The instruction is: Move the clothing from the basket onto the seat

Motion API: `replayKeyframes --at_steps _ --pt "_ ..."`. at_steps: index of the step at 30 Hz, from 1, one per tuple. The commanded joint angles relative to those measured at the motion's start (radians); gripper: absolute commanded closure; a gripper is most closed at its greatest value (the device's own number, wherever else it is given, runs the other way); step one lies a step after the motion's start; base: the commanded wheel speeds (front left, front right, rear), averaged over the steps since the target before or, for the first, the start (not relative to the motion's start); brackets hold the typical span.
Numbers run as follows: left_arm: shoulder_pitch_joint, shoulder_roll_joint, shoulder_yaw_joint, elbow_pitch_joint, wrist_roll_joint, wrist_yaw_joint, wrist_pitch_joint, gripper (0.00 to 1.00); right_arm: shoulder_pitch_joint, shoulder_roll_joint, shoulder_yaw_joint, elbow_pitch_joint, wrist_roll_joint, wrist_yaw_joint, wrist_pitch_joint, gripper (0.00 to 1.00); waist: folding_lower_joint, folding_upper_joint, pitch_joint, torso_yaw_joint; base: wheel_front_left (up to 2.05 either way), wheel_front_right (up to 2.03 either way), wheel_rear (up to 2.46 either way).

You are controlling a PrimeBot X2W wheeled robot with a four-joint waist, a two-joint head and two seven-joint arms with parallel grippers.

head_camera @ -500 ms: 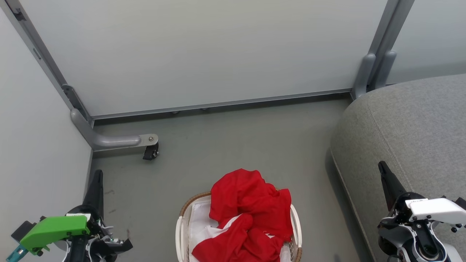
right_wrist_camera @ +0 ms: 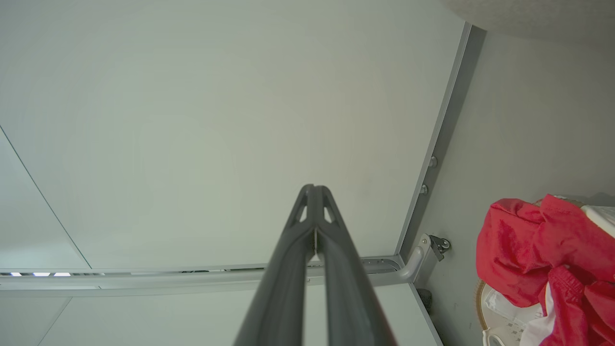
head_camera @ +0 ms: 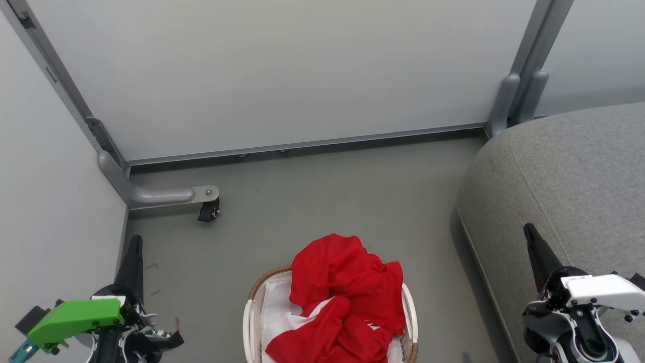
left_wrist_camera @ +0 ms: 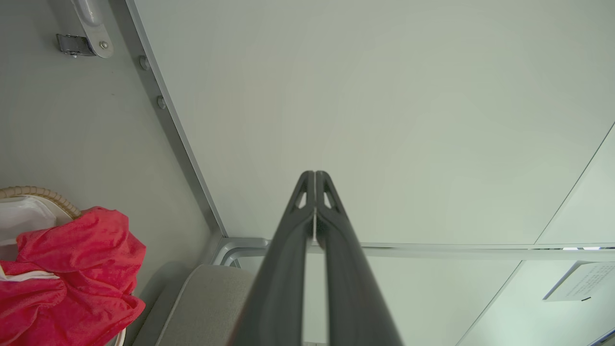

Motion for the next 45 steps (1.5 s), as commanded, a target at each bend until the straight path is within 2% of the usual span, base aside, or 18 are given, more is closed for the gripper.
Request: replayKeyframes --at_steps 1,45 --pt "-0.011 0.007 0.002 -0.002 -0.003 -0.005 0.004 1.00 0.008 -0.006 -0.001 -0.003 0.003 0.000 0.002 1.00 0.0000 0.0000 0.000 0.000 0.00 0.00 0.00" --pt "-0.011 0.007 0.002 -0.002 -0.003 -0.005 0.004 1.00 0.008 -0.006 -0.001 -0.003 0.003 0.000 0.002 1.00 0.0000 0.0000 0.000 0.000 0.00 0.00 0.00"
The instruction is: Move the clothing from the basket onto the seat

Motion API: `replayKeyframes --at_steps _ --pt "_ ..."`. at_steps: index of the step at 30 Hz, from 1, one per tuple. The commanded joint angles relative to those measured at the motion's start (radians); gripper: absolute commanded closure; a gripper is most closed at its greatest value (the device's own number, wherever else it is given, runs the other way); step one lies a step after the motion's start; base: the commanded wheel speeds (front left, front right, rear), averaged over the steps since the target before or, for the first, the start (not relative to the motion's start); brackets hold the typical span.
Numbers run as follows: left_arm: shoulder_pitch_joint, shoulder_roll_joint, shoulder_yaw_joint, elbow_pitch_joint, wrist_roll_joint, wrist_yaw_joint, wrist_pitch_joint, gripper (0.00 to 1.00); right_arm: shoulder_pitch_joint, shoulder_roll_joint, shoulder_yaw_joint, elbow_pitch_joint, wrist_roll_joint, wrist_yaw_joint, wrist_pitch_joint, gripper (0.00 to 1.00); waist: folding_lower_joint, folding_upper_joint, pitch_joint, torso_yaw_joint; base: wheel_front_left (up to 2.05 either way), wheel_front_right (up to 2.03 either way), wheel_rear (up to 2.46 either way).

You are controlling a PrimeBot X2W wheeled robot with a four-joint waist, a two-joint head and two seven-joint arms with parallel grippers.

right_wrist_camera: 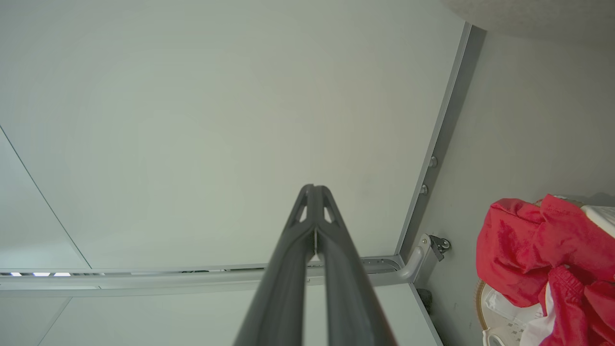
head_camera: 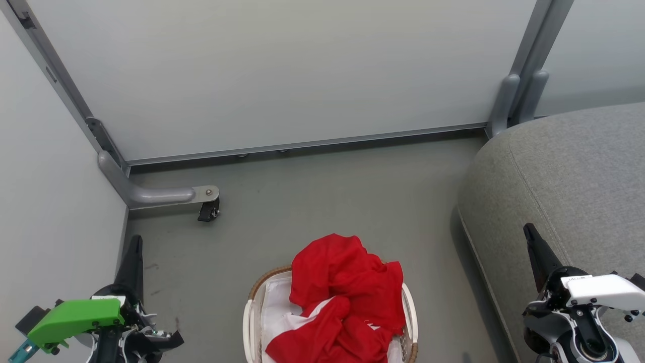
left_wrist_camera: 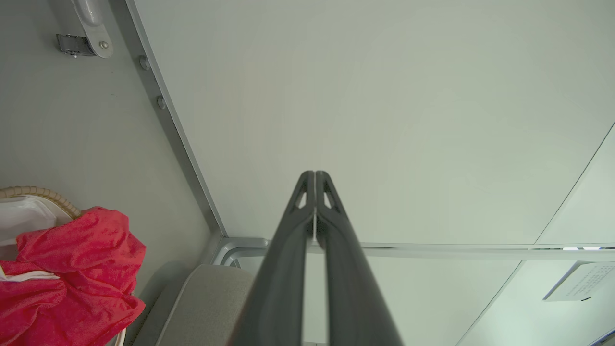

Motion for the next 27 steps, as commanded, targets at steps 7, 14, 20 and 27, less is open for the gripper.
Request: replayKeyframes --at_steps 7,14,20,27 --pt "-0.011 0.007 0.002 -0.002 -0.003 -0.005 0.004 1.00 0.008 -0.006 -0.001 -0.003 0.003 0.000 0.002 1.00 0.0000 0.0000 0.000 0.000 0.00 0.00 0.00" --pt "-0.011 0.007 0.002 -0.002 -0.003 -0.005 0.004 1.00 0.008 -0.006 -0.001 -0.003 0.003 0.000 0.002 1.00 0.0000 0.0000 0.000 0.000 0.00 0.00 0.00" --pt "0.020 -0.005 -0.016 0.026 0.004 0.002 -0.011 0.00 0.012 0.009 0.008 0.028 -0.006 0.000 -0.011 0.00 0.0000 0.0000 0.000 0.000 0.00 0.00 0.00" --pt "0.027 -0.004 -0.053 0.018 0.029 0.001 -0.047 0.00 0.019 0.008 0.014 0.032 -0.040 0.000 -0.047 0.00 0.0000 0.0000 0.001 0.000 0.00 0.00 0.00"
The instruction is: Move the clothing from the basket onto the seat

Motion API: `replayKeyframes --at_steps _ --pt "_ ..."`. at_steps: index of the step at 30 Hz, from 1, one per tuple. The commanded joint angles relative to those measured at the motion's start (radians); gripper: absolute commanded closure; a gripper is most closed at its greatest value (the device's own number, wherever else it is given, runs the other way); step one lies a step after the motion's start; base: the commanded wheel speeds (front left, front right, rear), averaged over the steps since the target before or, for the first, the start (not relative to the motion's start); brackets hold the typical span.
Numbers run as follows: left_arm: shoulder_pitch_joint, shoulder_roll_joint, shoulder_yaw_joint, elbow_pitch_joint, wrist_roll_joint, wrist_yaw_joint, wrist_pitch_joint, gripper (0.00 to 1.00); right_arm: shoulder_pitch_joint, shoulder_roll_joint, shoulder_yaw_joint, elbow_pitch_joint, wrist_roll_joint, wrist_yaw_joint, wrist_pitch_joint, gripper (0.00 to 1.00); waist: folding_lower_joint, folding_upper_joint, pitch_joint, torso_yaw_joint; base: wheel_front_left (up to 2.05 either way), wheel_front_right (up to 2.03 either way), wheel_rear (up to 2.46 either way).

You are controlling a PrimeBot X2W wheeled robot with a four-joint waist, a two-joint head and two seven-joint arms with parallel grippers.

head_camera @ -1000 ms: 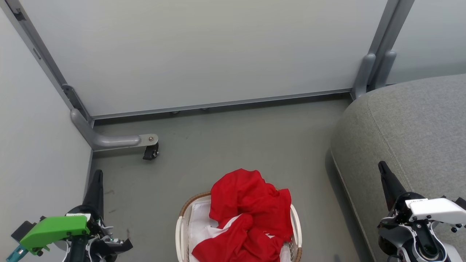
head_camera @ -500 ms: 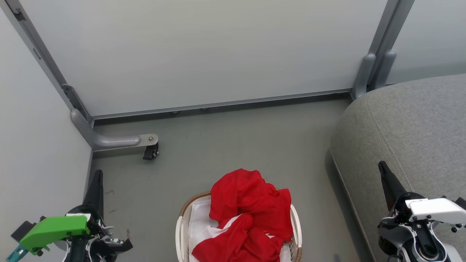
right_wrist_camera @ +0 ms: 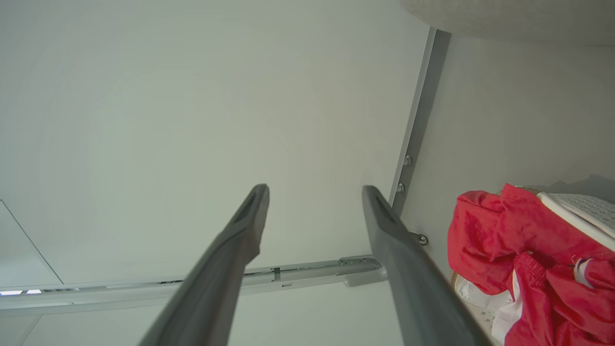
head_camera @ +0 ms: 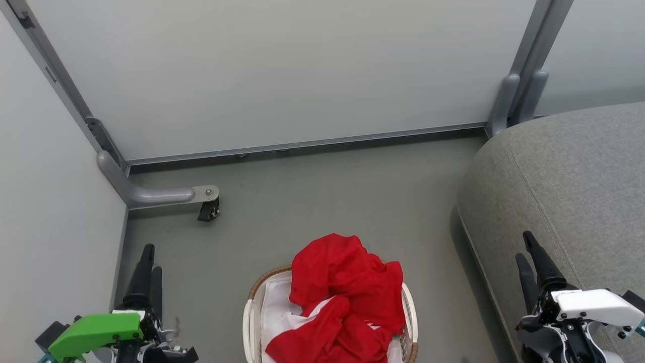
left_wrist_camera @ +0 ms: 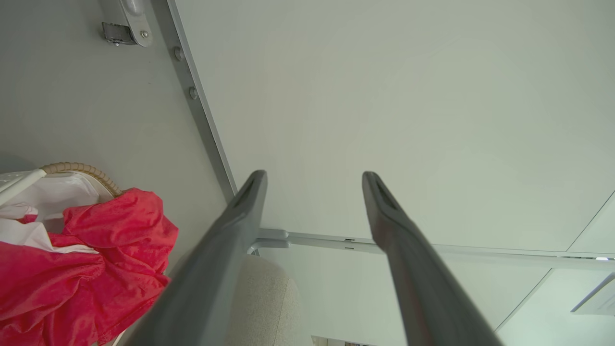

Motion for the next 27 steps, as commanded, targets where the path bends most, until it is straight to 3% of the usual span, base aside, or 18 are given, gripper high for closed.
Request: replayKeyframes --at_steps 1,13,27 --pt "-0.009 0.004 -0.011 -0.021 0.024 -0.001 -0.012 0.00 -0.006 -0.008 -0.002 -0.012 -0.022 0.000 -0.014 0.00 0.0000 0.0000 0.000 0.000 0.00 0.00 0.00" --pt "-0.016 0.005 -0.042 -0.055 0.172 -0.002 -0.065 0.00 -0.008 -0.010 -0.042 -0.026 -0.205 0.000 -0.067 0.00 0.0000 0.0000 0.002 0.002 0.00 0.00 0.00" --pt "-0.028 0.007 -0.070 -0.106 0.468 0.010 -0.119 0.00 -0.002 -0.012 -0.047 -0.101 -0.478 0.000 -0.121 0.00 0.0000 0.0000 0.008 0.006 0.00 0.00 0.00"
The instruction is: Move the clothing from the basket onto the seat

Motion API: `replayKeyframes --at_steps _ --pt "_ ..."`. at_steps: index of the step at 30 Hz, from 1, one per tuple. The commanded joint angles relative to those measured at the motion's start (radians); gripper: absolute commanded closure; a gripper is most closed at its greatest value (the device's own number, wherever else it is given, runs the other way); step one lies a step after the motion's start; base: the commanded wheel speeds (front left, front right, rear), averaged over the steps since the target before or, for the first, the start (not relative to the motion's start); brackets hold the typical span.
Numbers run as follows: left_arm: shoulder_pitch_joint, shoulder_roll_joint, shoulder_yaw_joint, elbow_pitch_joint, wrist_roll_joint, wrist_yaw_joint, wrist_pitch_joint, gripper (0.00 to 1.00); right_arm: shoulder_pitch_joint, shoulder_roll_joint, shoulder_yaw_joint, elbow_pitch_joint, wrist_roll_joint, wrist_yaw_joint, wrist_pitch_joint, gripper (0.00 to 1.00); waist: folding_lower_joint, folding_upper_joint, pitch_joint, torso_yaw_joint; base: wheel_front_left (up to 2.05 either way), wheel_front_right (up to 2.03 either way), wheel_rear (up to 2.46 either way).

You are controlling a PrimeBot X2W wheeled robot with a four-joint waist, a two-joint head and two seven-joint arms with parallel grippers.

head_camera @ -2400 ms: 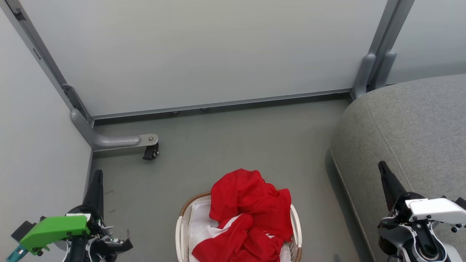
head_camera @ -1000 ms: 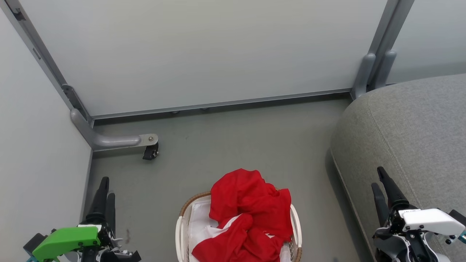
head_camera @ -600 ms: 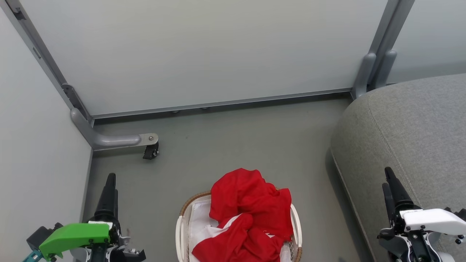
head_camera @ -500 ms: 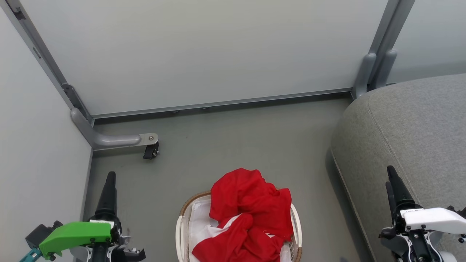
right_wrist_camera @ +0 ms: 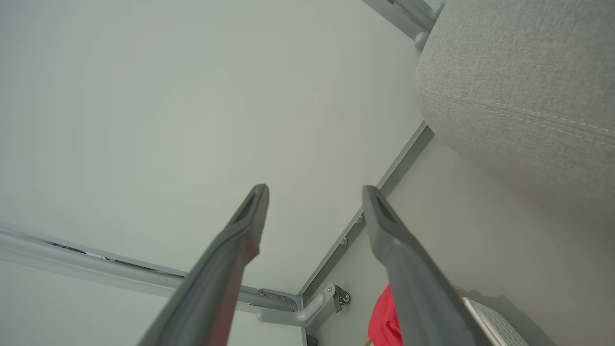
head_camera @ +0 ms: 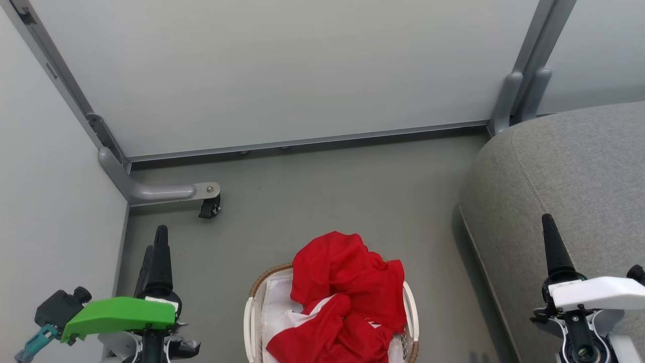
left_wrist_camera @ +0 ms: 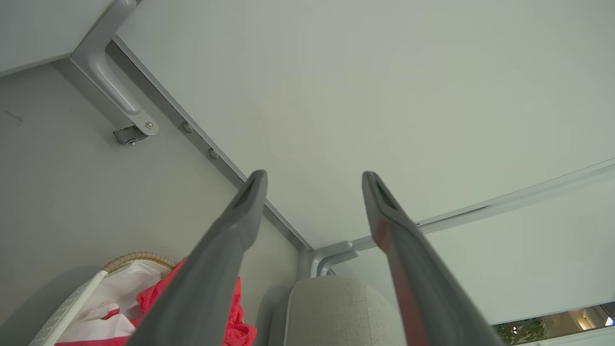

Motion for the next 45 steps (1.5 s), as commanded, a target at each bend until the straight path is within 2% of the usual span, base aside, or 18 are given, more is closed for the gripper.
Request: replayKeyframes --at_steps 1,12,20,45 --pt "-0.025 0.006 -0.007 -0.024 0.053 0.007 -0.010 0.00 -0.002 -0.008 -0.004 -0.021 -0.040 0.000 -0.013 0.00 0.0000 0.0000 0.001 0.001 0.00 0.00 0.00" --pt "-0.006 0.007 -0.039 -0.040 0.280 0.033 -0.048 0.00 0.014 -0.010 0.040 -0.052 -0.301 0.000 -0.050 0.00 0.0000 0.0000 0.005 0.005 0.00 0.00 0.00" --pt "0.012 0.008 -0.051 -0.028 0.427 0.045 -0.072 0.00 0.023 -0.011 0.065 -0.030 -0.430 0.000 -0.074 0.00 0.0000 0.0000 0.007 0.008 0.00 0.00 0.00" --pt "0.037 0.011 -0.076 0.039 0.702 0.055 -0.138 0.00 0.034 -0.013 0.086 0.014 -0.717 0.000 -0.141 0.00 0.0000 0.0000 0.010 0.018 0.00 0.00 0.00"
